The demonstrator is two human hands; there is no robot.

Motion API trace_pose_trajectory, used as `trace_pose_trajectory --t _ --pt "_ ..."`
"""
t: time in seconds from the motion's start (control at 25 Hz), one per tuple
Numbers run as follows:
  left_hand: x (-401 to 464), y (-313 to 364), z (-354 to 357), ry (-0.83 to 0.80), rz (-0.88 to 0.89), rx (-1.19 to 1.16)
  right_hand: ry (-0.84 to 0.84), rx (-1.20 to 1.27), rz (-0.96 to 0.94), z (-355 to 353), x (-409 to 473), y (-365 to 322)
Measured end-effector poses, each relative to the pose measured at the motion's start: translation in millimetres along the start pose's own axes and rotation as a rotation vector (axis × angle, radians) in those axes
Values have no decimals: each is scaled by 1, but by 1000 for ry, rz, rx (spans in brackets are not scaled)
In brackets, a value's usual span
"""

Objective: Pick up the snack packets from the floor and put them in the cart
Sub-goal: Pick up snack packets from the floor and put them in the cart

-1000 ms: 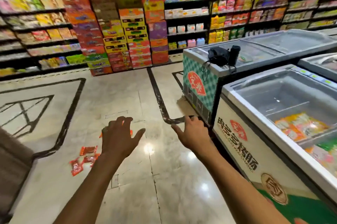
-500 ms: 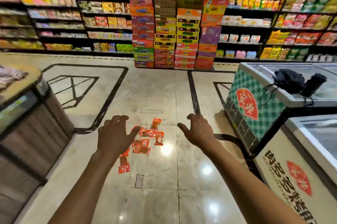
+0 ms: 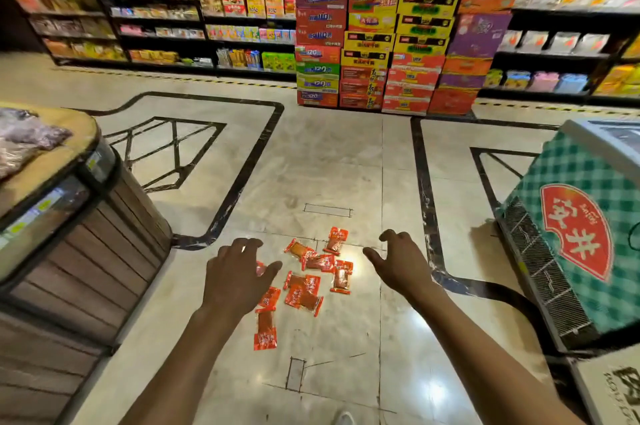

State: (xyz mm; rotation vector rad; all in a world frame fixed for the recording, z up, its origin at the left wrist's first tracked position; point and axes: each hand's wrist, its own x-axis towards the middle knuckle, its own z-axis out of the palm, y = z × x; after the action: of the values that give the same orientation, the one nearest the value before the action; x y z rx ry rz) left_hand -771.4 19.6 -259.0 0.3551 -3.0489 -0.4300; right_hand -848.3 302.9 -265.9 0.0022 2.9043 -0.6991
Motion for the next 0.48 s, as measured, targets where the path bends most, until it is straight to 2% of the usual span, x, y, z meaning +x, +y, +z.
trace_pose_trajectory --t 0.28,0.48 --pt "152 18 42 -116 -13 -62 -52 -13 87 16 152 -12" --pt "275 -3 145 -309 -9 -44 -84 -74 159 76 265 8"
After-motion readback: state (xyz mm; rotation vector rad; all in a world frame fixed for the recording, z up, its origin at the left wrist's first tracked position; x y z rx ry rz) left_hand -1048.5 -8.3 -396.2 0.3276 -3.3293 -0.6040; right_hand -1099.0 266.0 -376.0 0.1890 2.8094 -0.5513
